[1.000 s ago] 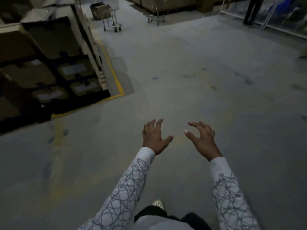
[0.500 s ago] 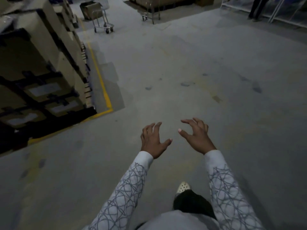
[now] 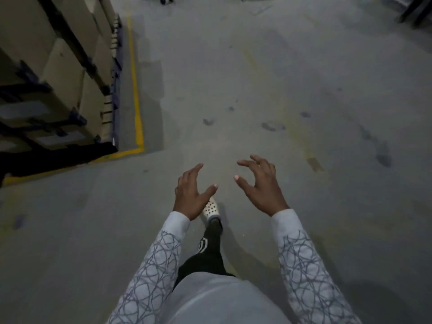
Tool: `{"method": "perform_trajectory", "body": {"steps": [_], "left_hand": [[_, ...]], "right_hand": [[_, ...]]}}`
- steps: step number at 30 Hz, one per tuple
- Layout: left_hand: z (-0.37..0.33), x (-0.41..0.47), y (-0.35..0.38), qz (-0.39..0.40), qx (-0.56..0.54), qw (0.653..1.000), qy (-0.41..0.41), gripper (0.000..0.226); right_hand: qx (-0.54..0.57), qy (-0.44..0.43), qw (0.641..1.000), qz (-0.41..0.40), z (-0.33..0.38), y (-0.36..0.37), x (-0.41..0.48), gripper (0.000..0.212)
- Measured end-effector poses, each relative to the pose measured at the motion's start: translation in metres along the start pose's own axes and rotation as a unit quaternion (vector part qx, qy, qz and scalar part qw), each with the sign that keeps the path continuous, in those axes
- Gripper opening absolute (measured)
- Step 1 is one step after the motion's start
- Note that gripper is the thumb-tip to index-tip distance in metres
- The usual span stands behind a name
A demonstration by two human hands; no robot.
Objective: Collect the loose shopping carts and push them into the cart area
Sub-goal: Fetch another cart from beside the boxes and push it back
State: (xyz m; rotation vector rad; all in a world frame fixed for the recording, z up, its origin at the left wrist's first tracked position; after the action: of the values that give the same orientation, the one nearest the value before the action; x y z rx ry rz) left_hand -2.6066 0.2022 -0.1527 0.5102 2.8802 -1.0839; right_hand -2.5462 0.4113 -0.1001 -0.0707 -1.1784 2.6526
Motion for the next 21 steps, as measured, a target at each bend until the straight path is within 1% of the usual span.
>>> {"method": "perform_trajectory", "body": {"steps": [4, 7, 10, 12, 14, 18, 21], "left_hand": [[0.010, 0.119, 0.038, 0.043, -0.029, 0.999, -0.016, 0.083], [-0.019, 0.221, 0.053, 0.071, -0.053, 0.996, -0.010, 0.069], [-0.086, 0.317, 0.051, 0.081, -0.055, 0.995, 0.034, 0.058], [-0.141, 0.370, 0.050, 0.094, -0.056, 0.991, 0.079, 0.057], [-0.193, 0.420, 0.052, 0.108, -0.067, 0.984, 0.122, 0.059], [-0.280, 0.520, 0.058, 0.122, -0.144, 0.968, 0.168, 0.062], [-0.343, 0.596, 0.053, 0.104, -0.202, 0.952, 0.205, 0.062]], "right_hand": [[0.016, -0.004, 1.000, -0.001, -0.044, -0.005, 0.109, 0.038], [0.019, 0.002, 0.999, -0.027, -0.070, -0.042, 0.197, 0.035], [0.022, 0.037, 0.997, -0.062, -0.087, -0.090, 0.264, 0.033], [0.035, 0.062, 0.995, -0.073, -0.100, -0.113, 0.298, 0.035], [0.084, 0.097, 0.989, -0.076, -0.123, -0.126, 0.337, 0.036], [0.229, 0.192, 0.953, -0.054, -0.206, -0.113, 0.437, 0.040], [0.254, 0.228, 0.940, -0.023, -0.281, -0.088, 0.518, 0.043]]}}
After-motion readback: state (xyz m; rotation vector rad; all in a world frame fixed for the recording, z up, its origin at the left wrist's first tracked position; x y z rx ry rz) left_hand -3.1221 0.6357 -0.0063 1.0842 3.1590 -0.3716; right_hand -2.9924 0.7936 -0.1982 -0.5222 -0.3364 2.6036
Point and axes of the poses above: each hand's wrist, its own x-axis towards the middle knuckle, its own y-axis out of the palm, z = x × y, the point moved 10 cm from there along x, towards the middle knuckle, and after that the axes turned 1 degree about z, right-handed, at the moved point
